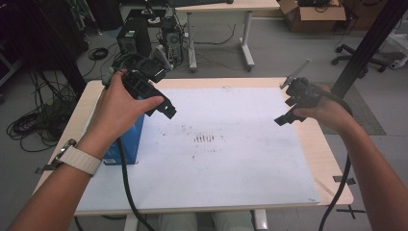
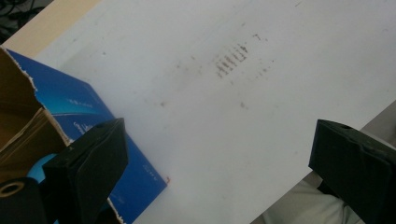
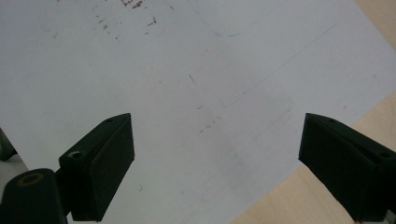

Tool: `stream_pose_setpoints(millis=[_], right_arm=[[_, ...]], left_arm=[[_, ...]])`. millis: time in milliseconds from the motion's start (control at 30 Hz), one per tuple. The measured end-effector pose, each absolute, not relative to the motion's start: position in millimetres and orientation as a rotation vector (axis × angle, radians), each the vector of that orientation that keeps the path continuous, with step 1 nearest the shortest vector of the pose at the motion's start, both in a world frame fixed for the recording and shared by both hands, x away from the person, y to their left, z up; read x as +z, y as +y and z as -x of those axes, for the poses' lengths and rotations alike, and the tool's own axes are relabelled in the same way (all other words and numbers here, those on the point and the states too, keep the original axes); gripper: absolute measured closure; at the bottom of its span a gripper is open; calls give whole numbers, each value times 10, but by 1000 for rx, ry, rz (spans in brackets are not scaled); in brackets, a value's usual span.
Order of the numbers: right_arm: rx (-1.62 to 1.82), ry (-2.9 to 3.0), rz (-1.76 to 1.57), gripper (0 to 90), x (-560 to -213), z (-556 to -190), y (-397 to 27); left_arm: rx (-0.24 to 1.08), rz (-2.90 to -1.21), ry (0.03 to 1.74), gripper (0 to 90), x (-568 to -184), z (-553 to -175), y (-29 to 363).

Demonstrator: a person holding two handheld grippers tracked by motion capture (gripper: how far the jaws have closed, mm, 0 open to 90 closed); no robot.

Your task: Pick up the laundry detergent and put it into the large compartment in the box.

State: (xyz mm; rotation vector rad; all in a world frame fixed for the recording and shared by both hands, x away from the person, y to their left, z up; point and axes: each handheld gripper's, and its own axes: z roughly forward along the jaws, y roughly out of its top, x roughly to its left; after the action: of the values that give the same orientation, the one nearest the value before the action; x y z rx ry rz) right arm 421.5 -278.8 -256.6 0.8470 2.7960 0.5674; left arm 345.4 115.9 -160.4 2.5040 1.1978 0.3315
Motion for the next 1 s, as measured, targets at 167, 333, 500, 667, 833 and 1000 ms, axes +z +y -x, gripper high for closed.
stream_pose_setpoints(millis=[167,333,500,667,833,1000], right_arm=[[563,2800,-846,105,-2574,-4227,-2785],[569,2793,-850,105,-2559,-4198,-2806],[569,2788,-852,105,-2561,-4191,-2828],[571,2788,-851,105,-2554,-4190,-2818],[572,2788,-849,105,-2554,-4194,-2817],[573,2789,-847,105,-2556,-4195,-2812]], left_arm=[[316,-2516,1176,41,-1659,-3456,1133],[309,-2516,1177,41,-1669,-3458,1098],[306,-2521,1168,41,-1678,-3440,1080],[306,-2518,1173,43,-1681,-3450,1091],[305,-2520,1172,45,-1687,-3448,1092],[300,-2520,1175,45,-1692,-3451,1090]])
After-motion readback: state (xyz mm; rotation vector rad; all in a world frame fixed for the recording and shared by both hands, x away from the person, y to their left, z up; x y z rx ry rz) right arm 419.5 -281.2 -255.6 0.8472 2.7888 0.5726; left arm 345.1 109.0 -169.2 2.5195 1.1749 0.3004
